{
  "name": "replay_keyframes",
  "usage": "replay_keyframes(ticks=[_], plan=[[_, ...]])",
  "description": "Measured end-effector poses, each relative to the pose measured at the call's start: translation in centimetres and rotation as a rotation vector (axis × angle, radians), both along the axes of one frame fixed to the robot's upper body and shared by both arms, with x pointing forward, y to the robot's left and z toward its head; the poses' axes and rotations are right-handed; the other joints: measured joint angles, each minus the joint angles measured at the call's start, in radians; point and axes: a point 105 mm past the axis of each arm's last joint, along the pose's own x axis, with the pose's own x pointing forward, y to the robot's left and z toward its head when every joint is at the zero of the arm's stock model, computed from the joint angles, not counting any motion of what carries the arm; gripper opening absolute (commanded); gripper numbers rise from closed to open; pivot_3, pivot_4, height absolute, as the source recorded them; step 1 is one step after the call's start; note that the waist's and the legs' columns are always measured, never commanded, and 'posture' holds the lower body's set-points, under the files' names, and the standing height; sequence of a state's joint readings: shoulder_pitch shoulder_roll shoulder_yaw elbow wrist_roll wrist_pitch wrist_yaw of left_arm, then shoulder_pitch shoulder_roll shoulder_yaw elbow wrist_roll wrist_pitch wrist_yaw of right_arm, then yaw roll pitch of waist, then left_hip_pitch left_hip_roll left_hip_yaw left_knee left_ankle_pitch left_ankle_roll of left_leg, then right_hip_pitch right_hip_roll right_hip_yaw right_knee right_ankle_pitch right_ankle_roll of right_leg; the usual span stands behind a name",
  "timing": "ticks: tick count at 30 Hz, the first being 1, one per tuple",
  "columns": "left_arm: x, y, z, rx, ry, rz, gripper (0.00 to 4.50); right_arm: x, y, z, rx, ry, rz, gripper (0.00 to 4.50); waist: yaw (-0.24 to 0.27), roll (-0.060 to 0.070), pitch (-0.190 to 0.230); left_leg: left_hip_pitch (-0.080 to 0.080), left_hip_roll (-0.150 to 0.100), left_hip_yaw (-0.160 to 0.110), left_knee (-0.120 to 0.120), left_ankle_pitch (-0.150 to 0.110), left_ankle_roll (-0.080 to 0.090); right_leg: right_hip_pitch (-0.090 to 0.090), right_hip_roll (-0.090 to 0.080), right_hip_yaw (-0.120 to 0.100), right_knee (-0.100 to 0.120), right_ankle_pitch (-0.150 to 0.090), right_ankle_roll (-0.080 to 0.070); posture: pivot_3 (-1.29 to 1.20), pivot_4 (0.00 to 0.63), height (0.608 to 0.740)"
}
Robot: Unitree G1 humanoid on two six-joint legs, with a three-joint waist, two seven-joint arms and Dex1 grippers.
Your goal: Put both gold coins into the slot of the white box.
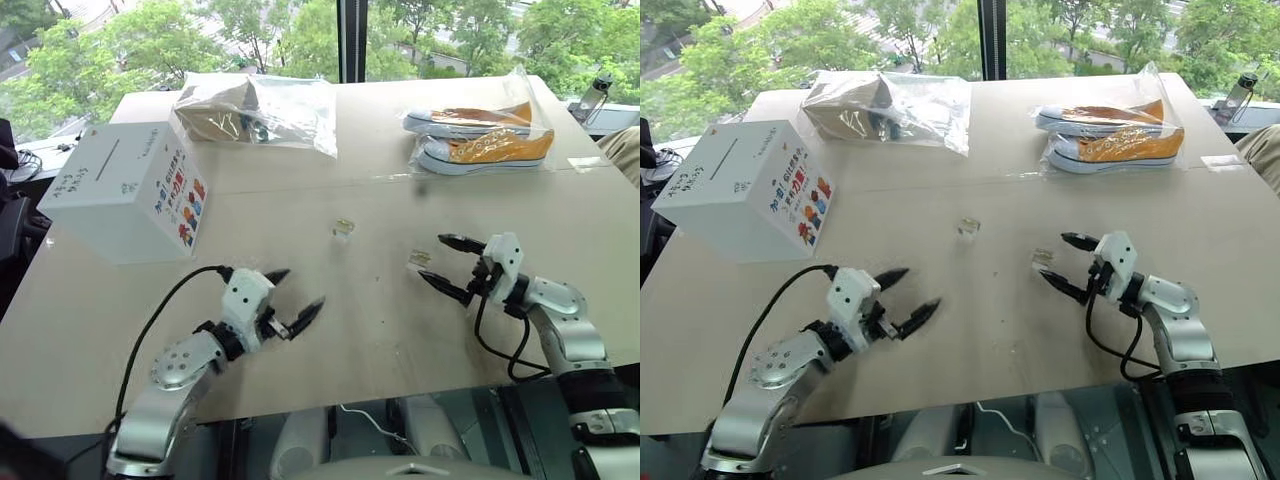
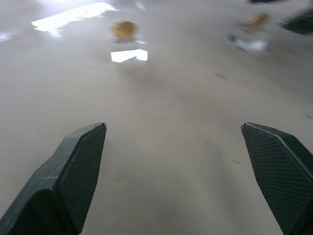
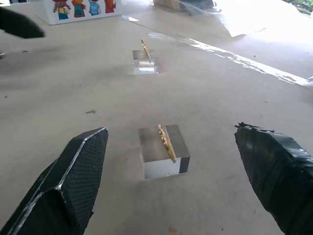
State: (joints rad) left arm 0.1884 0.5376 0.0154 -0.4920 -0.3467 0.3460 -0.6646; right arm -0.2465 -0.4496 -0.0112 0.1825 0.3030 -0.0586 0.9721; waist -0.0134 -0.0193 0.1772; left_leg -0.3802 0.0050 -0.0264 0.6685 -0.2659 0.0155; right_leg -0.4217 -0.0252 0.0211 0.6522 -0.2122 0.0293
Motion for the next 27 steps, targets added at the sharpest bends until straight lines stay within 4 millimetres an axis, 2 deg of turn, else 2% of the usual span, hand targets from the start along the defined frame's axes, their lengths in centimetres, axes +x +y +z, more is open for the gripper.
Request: replay_keyframes(ticks=[1, 4, 6, 9, 11, 12, 19, 22, 24, 27], plan=[[-0.1, -0.5, 0.3, 0.008, 0.000, -0.039, 4.50, 0.0, 0.1, 0.0, -0.003, -0.001, 0.001, 4.48, 0.000, 0.000, 0.000, 0.000, 0.000, 0.000, 0.000, 0.000, 0.000, 0.000, 0.000, 0.000, 0.000, 0.000, 0.000, 0.00, 0.150, 0.740], [-0.2, -1.3, 1.6, 0.017, -0.039, -0.102, 4.50, 0.1, 0.5, 0.0, -0.008, -0.009, 0.012, 3.72, 0.001, 0.000, 0.000, 0.000, 0.000, 0.000, 0.000, 0.000, 0.000, 0.000, 0.000, 0.000, 0.000, 0.000, 0.000, 0.00, 0.150, 0.740], [-0.3, -1.8, 2.4, 0.023, -0.054, -0.138, 4.50, 0.0, 0.6, -0.2, -0.017, -0.006, 0.017, 2.74, 0.000, 0.000, 0.000, 0.000, 0.000, 0.000, 0.000, 0.000, 0.000, 0.000, 0.000, 0.000, 0.000, 0.000, 0.000, 0.00, 0.150, 0.740], [-0.4, -2.1, 2.7, 0.029, -0.057, -0.152, 4.50, 0.0, 0.7, -0.6, -0.023, 0.002, 0.019, 1.37, -0.002, 0.000, 0.000, 0.000, 0.000, 0.000, 0.000, 0.000, 0.000, 0.000, 0.000, 0.000, 0.000, 0.000, 0.000, 0.00, 0.150, 0.740], [-0.4, -2.1, 2.7, 0.033, -0.053, -0.154, 4.50, 0.0, 0.7, -0.6, -0.023, 0.004, 0.017, 0.30, -0.002, 0.000, 0.000, 0.000, 0.000, 0.000, 0.000, 0.000, 0.000, 0.000, 0.000, 0.000, 0.000, 0.000, 0.000, 0.00, 0.150, 0.740], [-0.4, -2.1, 2.7, 0.034, -0.050, -0.153, 4.50, 0.0, 0.7, -0.6, -0.023, 0.002, 0.018, 0.04, -0.001, 0.000, 0.000, 0.000, 0.000, 0.000, 0.000, 0.000, 0.000, 0.000, 0.000, 0.000, 0.000, 0.000, 0.000, 0.00, 0.150, 0.740], [-0.2, -2.2, 2.8, -0.001, -0.036, -0.132, 4.50, 0.0, 0.8, -0.6, -0.033, -0.007, 0.026, 0.04, 0.000, 0.000, 0.000, 0.000, 0.000, 0.000, 0.000, 0.000, 0.000, 0.000, 0.000, 0.000, 0.000, 0.000, 0.000, 0.00, 0.150, 0.740], [0.6, -2.7, 4.8, -0.175, -0.060, -0.088, 4.50, 0.1, 1.1, -0.2, 0.009, 0.015, 0.029, 0.04, 0.000, 0.000, 0.000, 0.000, 0.000, -0.001, 0.001, 0.000, 0.000, 0.000, 0.000, 0.000, 0.000, 0.000, 0.000, 0.00, 0.150, 0.740], [1.3, -2.8, 7.6, -0.342, -0.108, -0.060, 4.50, 0.1, 1.8, 1.2, 0.108, 0.054, 0.044, 0.04, 0.002, 0.000, 0.000, 0.000, 0.000, -0.002, 0.001, 0.000, 0.000, 0.000, -0.001, -0.001, 0.001, 0.000, 0.000, 0.00, 0.150, 0.740], [1.1, -3.6, 10.0, -0.525, -0.118, -0.088, 4.50, -0.1, 3.3, 4.0, 0.272, 0.112, 0.090, 0.04, -0.001, 0.000, 0.000, 0.000, 0.000, -0.002, 0.001, 0.000, 0.000, 0.000, -0.001, 0.000, 0.001, 0.000, 0.000, 0.00, 0.150, 0.740]])
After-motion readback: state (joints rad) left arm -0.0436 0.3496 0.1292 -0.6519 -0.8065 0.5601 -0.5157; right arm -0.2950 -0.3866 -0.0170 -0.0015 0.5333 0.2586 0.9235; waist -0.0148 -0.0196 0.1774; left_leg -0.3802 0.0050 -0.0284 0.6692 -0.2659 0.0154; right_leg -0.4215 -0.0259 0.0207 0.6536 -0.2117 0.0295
